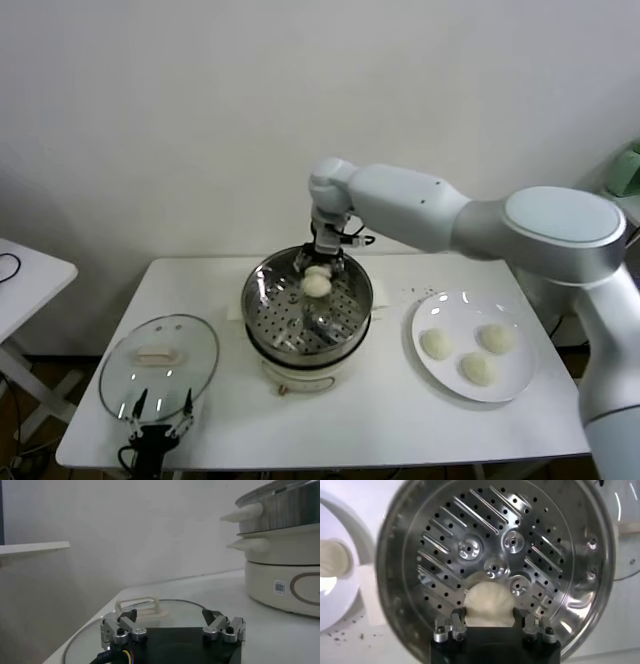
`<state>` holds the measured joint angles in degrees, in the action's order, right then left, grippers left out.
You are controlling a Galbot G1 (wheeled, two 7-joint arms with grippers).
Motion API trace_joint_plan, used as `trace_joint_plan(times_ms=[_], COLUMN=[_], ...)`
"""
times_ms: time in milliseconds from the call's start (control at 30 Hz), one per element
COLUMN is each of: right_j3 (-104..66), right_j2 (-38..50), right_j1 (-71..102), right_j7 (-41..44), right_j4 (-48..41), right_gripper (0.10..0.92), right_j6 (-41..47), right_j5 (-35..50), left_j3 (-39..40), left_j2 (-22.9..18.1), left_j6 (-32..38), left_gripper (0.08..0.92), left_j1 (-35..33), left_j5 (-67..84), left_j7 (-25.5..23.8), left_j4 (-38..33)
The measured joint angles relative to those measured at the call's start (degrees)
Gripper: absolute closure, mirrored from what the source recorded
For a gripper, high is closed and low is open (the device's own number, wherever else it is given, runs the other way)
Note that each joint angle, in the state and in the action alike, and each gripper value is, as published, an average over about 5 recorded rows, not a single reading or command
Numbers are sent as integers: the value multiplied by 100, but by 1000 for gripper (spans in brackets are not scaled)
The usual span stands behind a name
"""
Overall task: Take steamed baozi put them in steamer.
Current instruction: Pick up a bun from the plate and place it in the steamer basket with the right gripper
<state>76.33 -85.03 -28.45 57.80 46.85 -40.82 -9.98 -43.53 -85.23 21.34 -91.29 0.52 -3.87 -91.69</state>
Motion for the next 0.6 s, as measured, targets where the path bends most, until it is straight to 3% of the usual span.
trace_joint_plan(times_ms=[200, 333, 467, 600], right_j3=[-133, -151, -55, 243], right_j2=[-98, -91, 13, 233], right_j1=[166, 186, 48, -347], right_j7=[-232, -356, -368, -234], right_j4=[-288, -336, -234, -25], right_gripper=[364, 274, 210, 203], right_j6=[-127, -136, -73, 85], right_j5=[-241, -158, 309, 1154], left_j3=[3, 7, 6, 3], left_j2=[0, -9, -16, -19], left_j6=[6, 14, 20, 24], left_gripper=[177, 177, 177, 177], left_j1=[25, 34, 17, -14], left_j5=[-6, -19, -33, -54], left_j7=[3, 6, 8, 9], left_j4=[6, 12, 4, -20])
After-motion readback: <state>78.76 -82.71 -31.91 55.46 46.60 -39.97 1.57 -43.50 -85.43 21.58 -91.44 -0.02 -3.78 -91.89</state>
